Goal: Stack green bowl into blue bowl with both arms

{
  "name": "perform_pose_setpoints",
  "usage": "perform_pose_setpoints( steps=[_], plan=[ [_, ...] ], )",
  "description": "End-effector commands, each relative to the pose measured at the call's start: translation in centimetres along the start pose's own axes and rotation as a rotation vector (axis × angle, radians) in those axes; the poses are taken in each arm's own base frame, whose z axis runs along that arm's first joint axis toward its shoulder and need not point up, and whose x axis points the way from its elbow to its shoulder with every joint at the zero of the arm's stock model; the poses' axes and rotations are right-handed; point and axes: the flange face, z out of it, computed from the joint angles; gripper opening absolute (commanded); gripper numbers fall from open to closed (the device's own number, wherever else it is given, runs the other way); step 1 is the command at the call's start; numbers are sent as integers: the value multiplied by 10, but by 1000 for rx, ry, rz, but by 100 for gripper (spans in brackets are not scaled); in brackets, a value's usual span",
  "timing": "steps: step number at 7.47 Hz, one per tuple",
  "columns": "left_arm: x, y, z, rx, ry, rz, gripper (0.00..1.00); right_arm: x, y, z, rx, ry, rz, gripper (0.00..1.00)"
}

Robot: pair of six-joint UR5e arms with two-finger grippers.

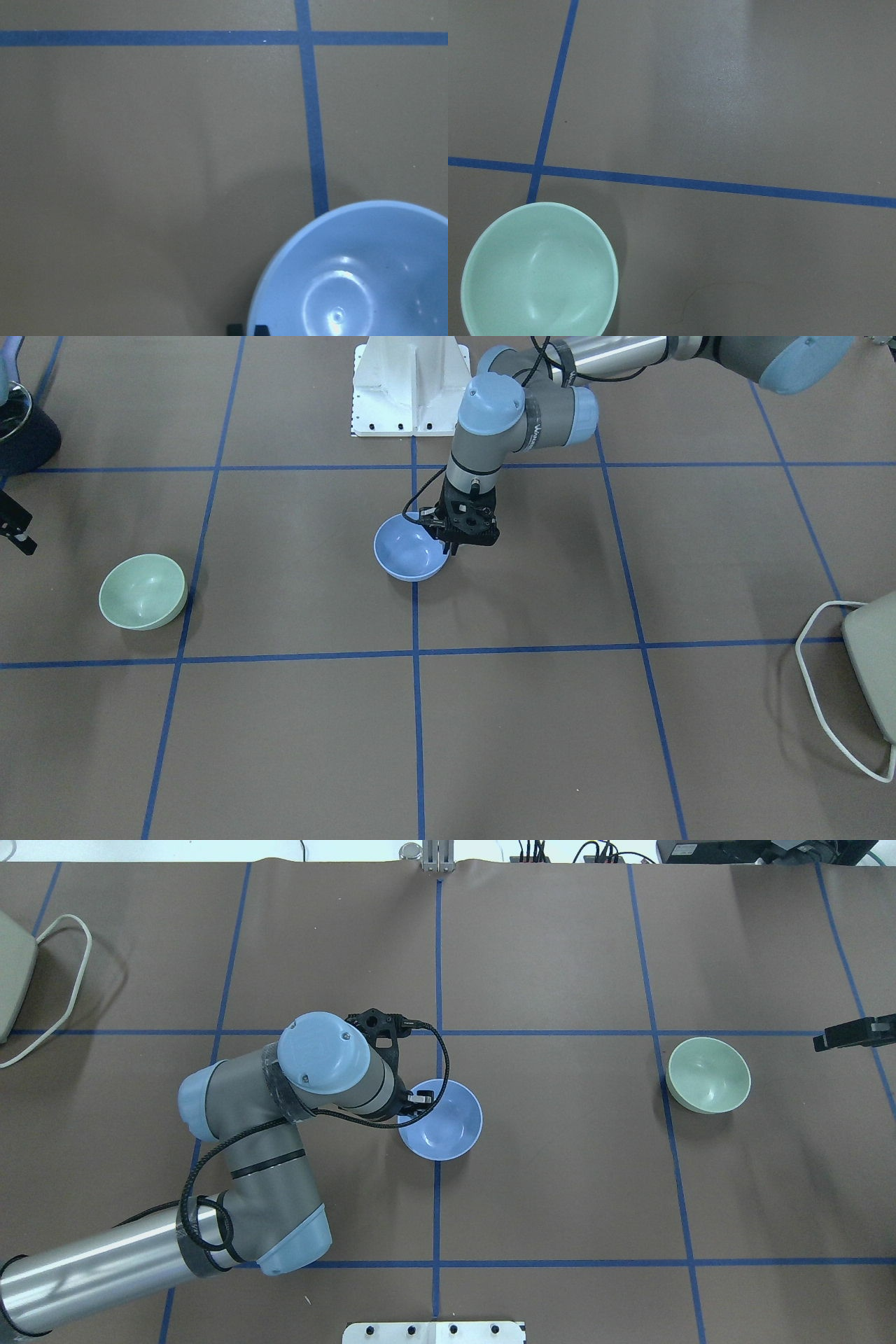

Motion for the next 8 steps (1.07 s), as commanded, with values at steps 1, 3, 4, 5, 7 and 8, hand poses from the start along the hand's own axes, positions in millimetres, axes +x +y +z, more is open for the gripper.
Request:
perform_pose_setpoints(
  steps=[1,3,4,5,7,8],
  plan=[
    [-36,-21,-71,-3,-2,59,98,-9,-3,2,1,-9,-13,100],
    [-140,-39,-131,-18,-77,153,98,-25,-1,12,-16,-19,-23,100],
    [-210,-56,-150,-40,-105,198,98,-47,-1,25,-8,-2,5,100],
    [-296,-75,-178,-58,-136,278,98,-66,-1,45,10,39,2,100],
    [-460,-88,-237,-84,-157,336,98,-72,-2,69,-6,63,-16,99],
    [-560,-72,-262,-90,-168,329,98,-74,-7,77,-17,59,-24,99]
  ],
)
